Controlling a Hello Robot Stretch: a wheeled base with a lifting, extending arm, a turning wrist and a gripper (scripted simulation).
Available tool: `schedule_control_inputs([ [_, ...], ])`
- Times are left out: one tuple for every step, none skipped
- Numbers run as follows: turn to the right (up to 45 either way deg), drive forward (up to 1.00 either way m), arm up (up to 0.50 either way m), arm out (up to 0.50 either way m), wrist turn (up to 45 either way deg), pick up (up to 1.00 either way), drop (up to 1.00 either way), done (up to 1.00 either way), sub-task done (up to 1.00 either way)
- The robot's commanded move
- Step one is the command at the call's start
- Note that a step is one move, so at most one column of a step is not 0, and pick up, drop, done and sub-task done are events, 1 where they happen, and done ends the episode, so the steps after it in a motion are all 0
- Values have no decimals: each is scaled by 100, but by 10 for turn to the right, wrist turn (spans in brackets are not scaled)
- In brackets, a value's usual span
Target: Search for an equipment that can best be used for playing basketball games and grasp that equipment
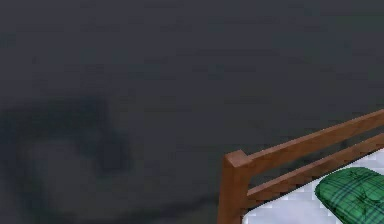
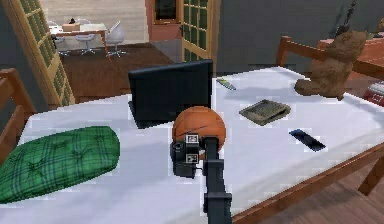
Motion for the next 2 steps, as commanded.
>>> schedule_control_inputs([
  [0, 0, 10, 0, 0, 0, 0, 0, 0],
  [0, 0, 0, 0, 0, 0, 0, 100, 0],
])
